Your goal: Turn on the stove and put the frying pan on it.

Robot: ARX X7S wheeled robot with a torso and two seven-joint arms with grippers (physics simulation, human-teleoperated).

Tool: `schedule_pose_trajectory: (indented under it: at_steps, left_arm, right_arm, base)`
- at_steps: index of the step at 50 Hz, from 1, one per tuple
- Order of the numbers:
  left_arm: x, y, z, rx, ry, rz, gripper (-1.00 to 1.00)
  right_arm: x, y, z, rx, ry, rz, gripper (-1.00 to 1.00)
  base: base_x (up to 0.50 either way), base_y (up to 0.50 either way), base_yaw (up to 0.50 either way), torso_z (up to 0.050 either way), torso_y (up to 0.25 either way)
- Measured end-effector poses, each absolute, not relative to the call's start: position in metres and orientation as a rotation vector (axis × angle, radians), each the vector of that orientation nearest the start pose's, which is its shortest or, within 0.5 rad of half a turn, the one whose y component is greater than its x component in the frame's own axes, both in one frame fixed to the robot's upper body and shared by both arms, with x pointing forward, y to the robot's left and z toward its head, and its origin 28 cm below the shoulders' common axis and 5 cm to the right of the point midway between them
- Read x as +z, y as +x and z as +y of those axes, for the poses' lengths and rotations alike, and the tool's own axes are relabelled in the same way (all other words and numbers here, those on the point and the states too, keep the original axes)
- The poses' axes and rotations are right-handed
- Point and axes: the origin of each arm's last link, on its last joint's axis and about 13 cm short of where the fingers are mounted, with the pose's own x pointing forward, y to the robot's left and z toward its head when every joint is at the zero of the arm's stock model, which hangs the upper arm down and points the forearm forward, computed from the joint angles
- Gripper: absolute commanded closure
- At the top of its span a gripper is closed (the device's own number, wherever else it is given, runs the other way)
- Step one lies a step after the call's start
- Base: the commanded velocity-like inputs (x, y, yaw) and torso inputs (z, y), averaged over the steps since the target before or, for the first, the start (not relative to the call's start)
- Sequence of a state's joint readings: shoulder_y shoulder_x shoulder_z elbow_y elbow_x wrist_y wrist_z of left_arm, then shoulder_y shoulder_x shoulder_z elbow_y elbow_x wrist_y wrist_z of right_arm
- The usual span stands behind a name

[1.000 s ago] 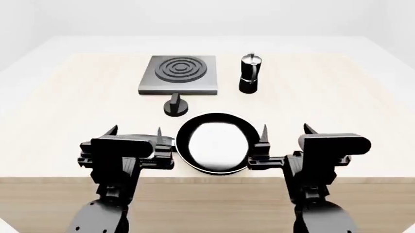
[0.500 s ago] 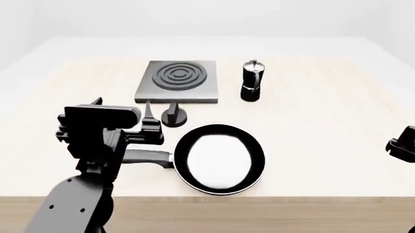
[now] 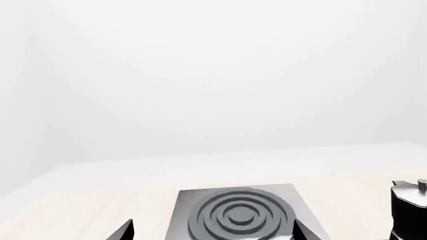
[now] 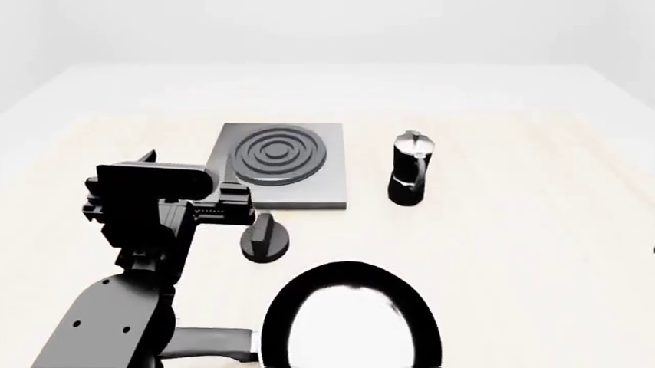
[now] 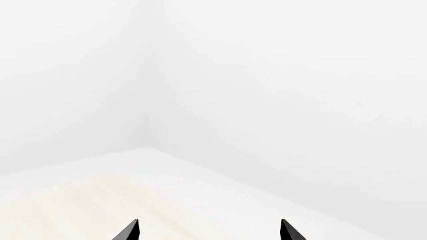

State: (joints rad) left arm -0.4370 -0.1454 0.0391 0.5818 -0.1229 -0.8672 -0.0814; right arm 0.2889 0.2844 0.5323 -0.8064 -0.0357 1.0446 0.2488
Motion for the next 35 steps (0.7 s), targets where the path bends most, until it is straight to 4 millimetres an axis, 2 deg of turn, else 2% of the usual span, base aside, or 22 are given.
schedule_pose_trajectory:
  at_steps: [24, 30, 35]
  left_arm:
    - [0.174, 0.254, 0.220, 0.004, 0.078, -0.140, -1.00]
    - [0.179, 0.254, 0.221, 0.009, 0.064, -0.111, -1.00]
    - [0.199, 0.262, 0.226, 0.039, 0.033, -0.011, -1.00]
  right_arm:
    - [0.181, 0.180, -0.229, -0.847, -0.124, -0.126, -1.00]
    - [0.180, 0.182, -0.229, -0.844, -0.113, -0.108, -1.00]
    - [0.179, 0.183, -0.228, -0.834, -0.111, -0.093, -1.00]
  base:
    - [0.50, 0.00, 0.00, 0.000, 0.001]
    - [0.00, 0.00, 0.00, 0.000, 0.000]
    - [0.00, 0.00, 0.00, 0.000, 0.000]
